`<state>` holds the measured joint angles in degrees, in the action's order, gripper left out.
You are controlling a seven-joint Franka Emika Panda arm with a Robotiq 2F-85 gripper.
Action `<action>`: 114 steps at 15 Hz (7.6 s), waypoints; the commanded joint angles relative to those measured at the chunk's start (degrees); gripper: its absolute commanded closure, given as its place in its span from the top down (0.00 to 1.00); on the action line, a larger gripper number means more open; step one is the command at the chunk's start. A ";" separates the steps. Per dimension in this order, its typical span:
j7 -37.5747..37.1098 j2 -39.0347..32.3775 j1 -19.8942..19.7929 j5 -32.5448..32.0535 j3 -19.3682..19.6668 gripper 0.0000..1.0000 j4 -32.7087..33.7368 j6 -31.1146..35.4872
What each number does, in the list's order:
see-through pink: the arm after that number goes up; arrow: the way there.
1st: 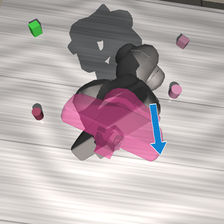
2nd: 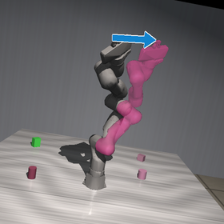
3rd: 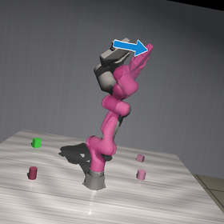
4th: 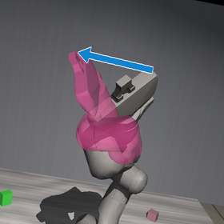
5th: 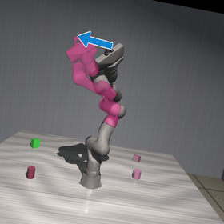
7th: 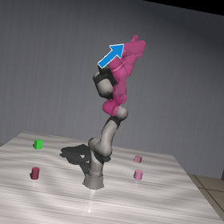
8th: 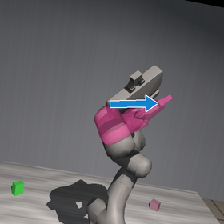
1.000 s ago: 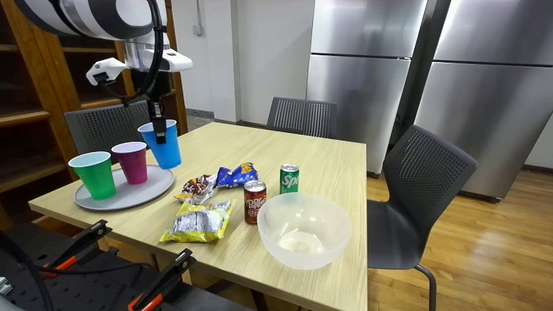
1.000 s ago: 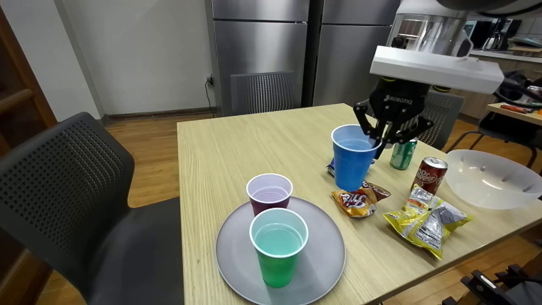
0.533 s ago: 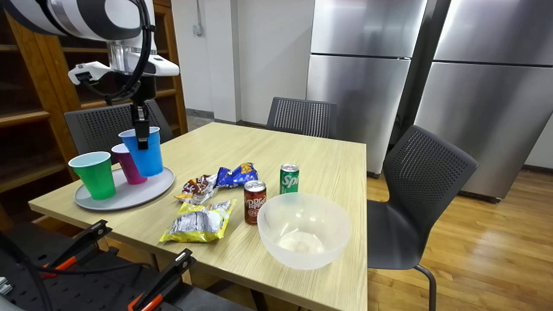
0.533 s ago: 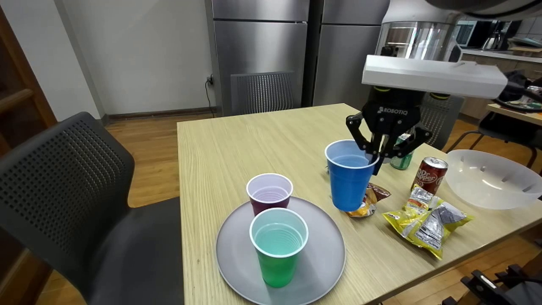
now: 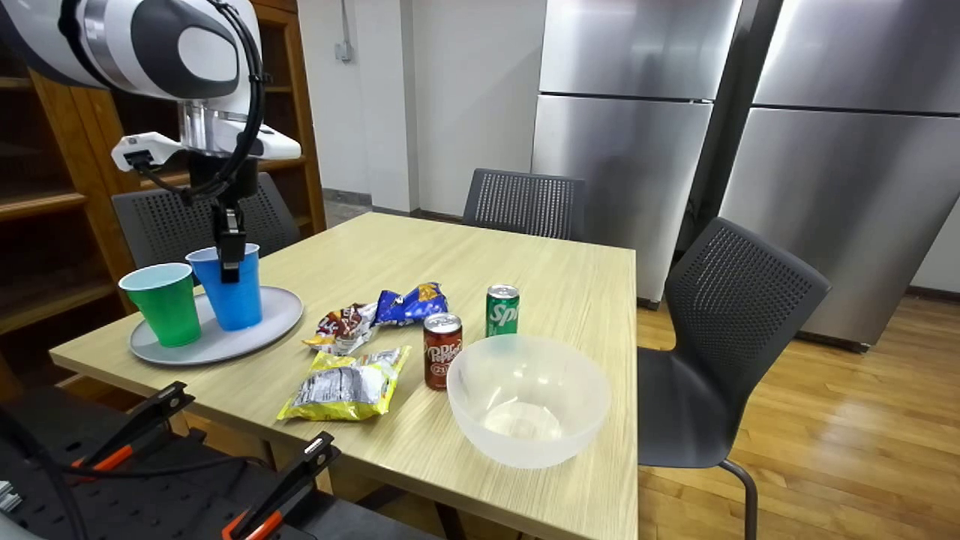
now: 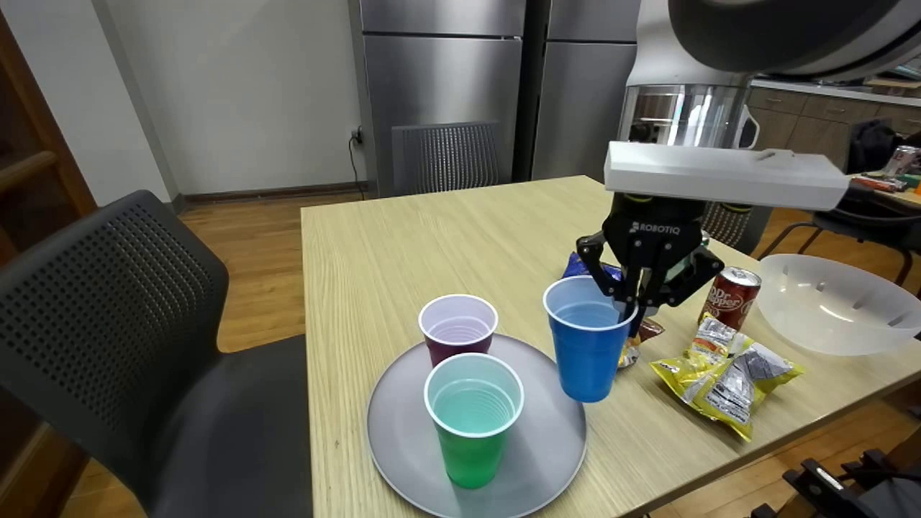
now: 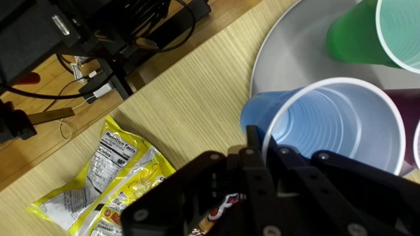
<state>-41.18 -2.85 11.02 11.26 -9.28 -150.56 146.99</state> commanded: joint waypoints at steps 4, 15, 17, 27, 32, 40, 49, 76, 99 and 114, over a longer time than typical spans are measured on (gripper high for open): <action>6.18 -4.43 0.47 5.85 -1.29 0.01 2.49 1.76; 8.35 -10.29 0.78 9.04 -1.51 0.01 5.71 6.07; 8.78 -11.37 0.86 9.30 -1.55 0.01 6.57 6.18; 8.65 -15.43 1.20 8.67 -1.14 0.29 9.39 5.97; 9.57 -13.48 1.09 8.89 -1.35 0.58 8.17 6.10; 11.93 -8.86 0.15 9.70 -1.52 1.00 6.22 3.43; 13.55 0.60 -1.06 8.61 0.39 1.00 1.46 -0.04; 14.87 -1.71 -7.00 -10.63 8.60 1.00 9.09 -4.85; 22.67 -21.02 -8.02 -11.13 12.17 1.00 26.30 0.41; 23.24 -34.69 -7.00 -11.71 13.82 1.00 38.51 -0.61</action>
<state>-18.95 -35.41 3.65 -0.68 3.99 -115.14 147.44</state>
